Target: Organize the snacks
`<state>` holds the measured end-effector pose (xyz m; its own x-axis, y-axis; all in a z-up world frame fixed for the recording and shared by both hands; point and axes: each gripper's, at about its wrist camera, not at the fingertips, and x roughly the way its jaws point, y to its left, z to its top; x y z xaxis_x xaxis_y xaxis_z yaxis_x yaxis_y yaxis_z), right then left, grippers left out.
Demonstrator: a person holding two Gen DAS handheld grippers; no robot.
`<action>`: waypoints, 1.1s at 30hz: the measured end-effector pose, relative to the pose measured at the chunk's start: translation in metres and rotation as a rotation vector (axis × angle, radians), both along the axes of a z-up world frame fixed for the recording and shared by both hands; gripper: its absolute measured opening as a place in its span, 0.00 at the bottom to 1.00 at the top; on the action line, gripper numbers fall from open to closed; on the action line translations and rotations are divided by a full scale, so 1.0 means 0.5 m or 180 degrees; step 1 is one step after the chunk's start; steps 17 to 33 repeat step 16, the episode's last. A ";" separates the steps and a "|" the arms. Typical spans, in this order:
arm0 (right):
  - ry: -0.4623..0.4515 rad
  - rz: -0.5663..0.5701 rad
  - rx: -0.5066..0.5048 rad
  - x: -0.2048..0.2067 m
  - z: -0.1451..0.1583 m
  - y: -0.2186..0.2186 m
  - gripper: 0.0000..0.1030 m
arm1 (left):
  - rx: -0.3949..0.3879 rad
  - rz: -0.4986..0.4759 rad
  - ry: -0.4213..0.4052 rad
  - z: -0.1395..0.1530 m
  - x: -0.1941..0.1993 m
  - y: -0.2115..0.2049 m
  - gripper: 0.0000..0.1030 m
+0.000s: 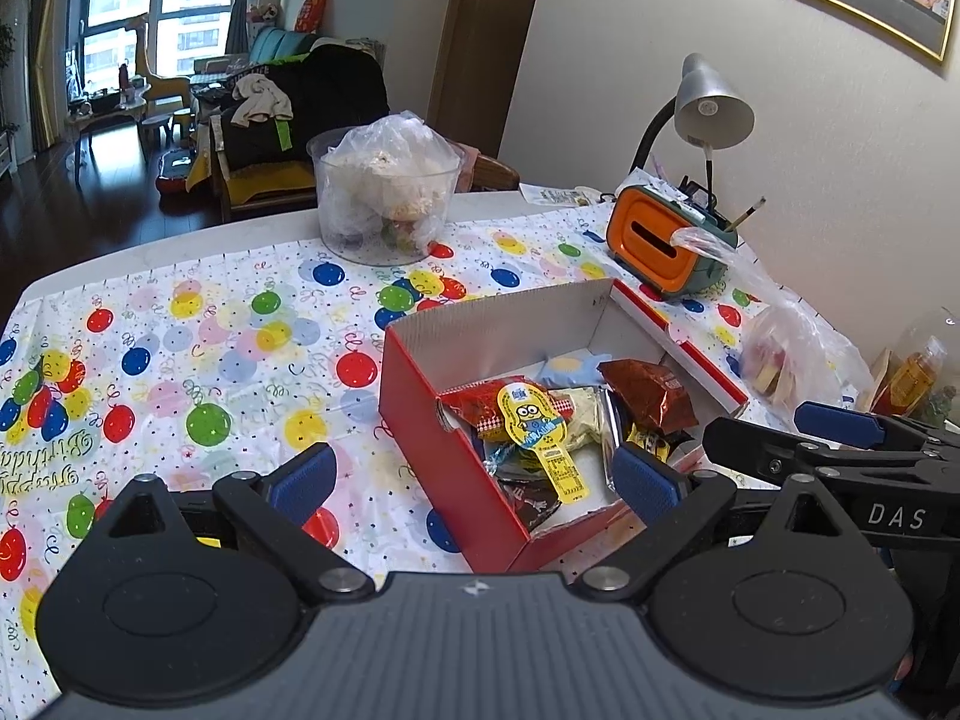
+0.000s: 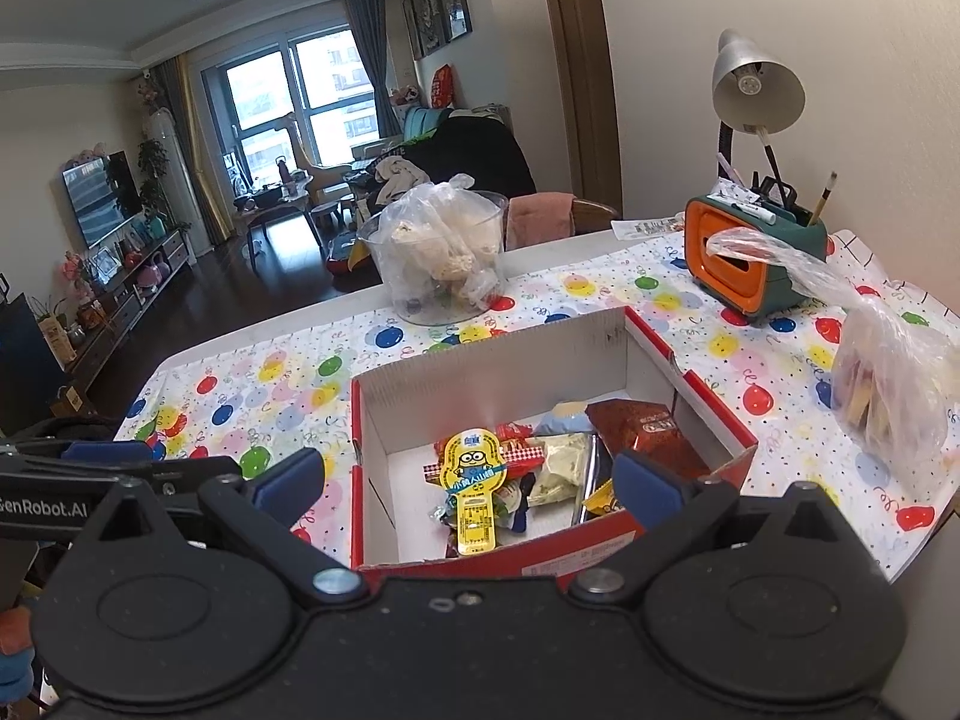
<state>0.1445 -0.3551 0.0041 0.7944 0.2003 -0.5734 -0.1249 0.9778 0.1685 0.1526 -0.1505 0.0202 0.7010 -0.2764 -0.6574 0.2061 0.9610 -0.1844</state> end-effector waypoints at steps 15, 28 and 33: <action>0.0043 -0.0006 -0.0012 -0.003 -0.003 0.018 1.00 | -0.0035 0.0006 0.0049 -0.008 -0.005 0.022 0.96; 0.0044 0.0001 -0.0012 -0.003 -0.003 0.020 1.00 | -0.0035 0.0012 0.0050 -0.008 -0.007 0.025 0.96; 0.0044 0.0001 -0.0012 -0.003 -0.003 0.020 1.00 | -0.0035 0.0012 0.0050 -0.008 -0.007 0.025 0.96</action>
